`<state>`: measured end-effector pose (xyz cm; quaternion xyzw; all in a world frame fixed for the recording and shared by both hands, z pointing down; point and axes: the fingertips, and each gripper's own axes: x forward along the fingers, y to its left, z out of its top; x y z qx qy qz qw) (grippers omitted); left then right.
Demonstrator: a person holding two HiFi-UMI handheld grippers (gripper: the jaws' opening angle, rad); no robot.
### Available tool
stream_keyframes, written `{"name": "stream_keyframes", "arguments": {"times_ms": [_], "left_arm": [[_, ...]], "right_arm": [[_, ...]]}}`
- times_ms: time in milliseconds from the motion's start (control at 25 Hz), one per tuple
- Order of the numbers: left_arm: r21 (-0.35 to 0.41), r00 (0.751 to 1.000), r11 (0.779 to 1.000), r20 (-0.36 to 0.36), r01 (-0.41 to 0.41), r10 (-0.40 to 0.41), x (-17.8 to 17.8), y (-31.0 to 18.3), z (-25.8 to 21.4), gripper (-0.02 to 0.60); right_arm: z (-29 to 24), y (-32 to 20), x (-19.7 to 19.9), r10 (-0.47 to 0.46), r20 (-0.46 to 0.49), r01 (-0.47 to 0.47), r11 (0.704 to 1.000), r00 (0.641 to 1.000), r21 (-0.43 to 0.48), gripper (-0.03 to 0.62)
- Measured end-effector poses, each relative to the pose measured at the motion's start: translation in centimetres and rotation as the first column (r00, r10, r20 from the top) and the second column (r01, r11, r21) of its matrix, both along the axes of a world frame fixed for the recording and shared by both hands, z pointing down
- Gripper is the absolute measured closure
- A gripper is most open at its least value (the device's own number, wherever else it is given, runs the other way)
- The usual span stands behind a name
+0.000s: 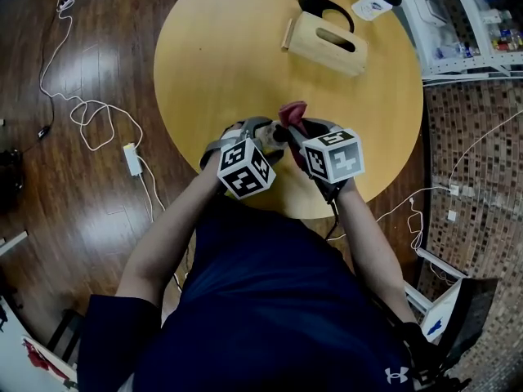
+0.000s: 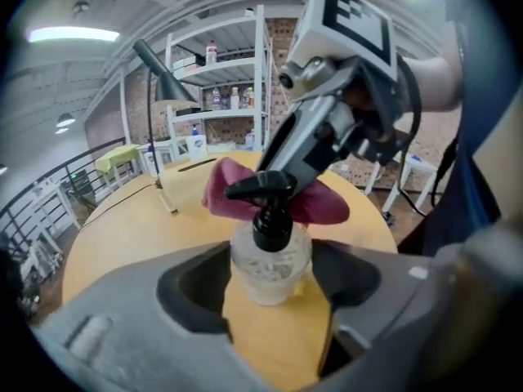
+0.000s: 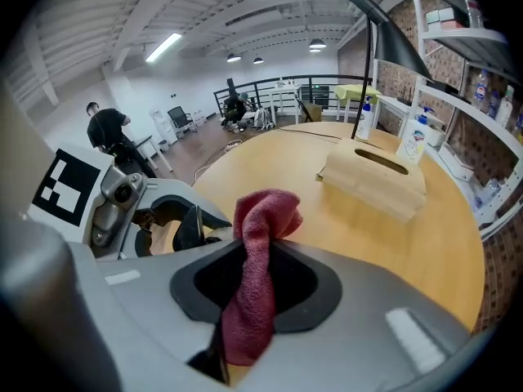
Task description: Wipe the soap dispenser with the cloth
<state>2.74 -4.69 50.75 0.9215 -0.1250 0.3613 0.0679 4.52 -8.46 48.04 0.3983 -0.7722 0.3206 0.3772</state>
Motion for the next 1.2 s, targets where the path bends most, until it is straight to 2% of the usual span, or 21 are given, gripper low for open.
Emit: {"name": "stream_keyframes", "arguments": {"times_ms": [80, 160, 240, 360, 440, 520, 600, 680, 760, 840, 920, 1040, 1120, 1200], "left_arm": [[-0.014, 0.997, 0.997, 0.012, -0.074, 0.075, -0.1, 0.1, 0.0, 0.268], [-0.035, 0.996, 0.996, 0.038, -0.084, 0.085, -0.4, 0.1, 0.0, 0.265], [-0.037, 0.998, 0.999, 0.054, -0.017, 0.019, -0.7, 0.0, -0.2, 0.242], [-0.024, 0.994, 0.995, 0.049, 0.098, -0.097, -0.5, 0.2, -0.2, 0.242], [-0.025, 0.992, 0.993, 0.045, 0.118, -0.117, -0.2, 0.5, 0.1, 0.267], [-0.019, 0.996, 0.996, 0.032, 0.082, -0.081, 0.0, 0.7, 0.3, 0.272], [-0.008, 1.000, 1.000, 0.025, -0.012, 0.012, 0.0, 0.9, 0.2, 0.275], [-0.006, 0.993, 0.993, 0.023, -0.116, 0.116, 0.2, 1.1, 0.1, 0.275], [-0.017, 0.986, 0.987, 0.038, -0.160, 0.160, 0.1, 1.0, 0.1, 0.272], [-0.021, 0.990, 0.992, 0.062, -0.122, 0.124, -0.3, 0.7, 0.1, 0.247], [-0.029, 0.997, 0.999, 0.070, -0.034, 0.036, -0.8, 0.7, 0.0, 0.239], [-0.036, 0.996, 0.997, 0.046, 0.072, -0.070, -1.0, 1.4, 0.0, 0.250], [-0.032, 0.996, 0.996, 0.037, 0.083, -0.082, -0.5, 1.7, 0.4, 0.252], [-0.020, 0.998, 0.999, 0.040, 0.046, -0.045, -0.1, 1.9, 0.6, 0.272]], "right_arm": [[0.1, -0.1, -0.1, -0.004, -0.001, 0.004, 1.000, 1.000, 0.009, 0.500], [0.4, 0.5, 0.2, 0.005, 0.003, -0.005, 1.000, 1.000, 0.012, 0.502], [0.4, 1.4, 0.5, 0.022, 0.004, -0.022, 1.000, 1.000, -0.002, 0.502], [0.4, 2.8, 0.7, 0.031, 0.001, -0.031, 0.999, 1.000, -0.021, 0.503], [0.5, 3.0, 0.7, 0.026, 0.002, -0.026, 0.999, 1.000, -0.029, 0.503], [0.4, 2.5, 0.7, 0.015, 0.009, -0.015, 0.999, 1.000, -0.033, 0.502], [0.1, 1.3, 0.6, 0.012, 0.008, -0.012, 1.000, 1.000, -0.023, 0.502], [0.1, 0.3, 0.4, 0.008, -0.002, -0.008, 1.000, 1.000, -0.013, 0.502], [0.2, 0.2, 0.3, 0.000, -0.007, 0.000, 1.000, 1.000, -0.004, 0.502], [0.4, 0.8, 0.4, 0.006, 0.005, -0.006, 1.000, 1.000, 0.001, 0.503], [0.6, 2.0, 0.9, 0.031, 0.017, -0.031, 0.999, 0.999, -0.013, 0.503], [0.5, 3.5, 1.1, 0.051, 0.029, -0.050, 0.998, 0.998, -0.040, 0.503], [0.4, 3.9, 0.8, 0.045, 0.044, -0.043, 0.998, 0.998, -0.051, 0.503], [0.3, 3.4, 0.8, 0.036, 0.046, -0.034, 0.998, 0.998, -0.052, 0.503]]}}
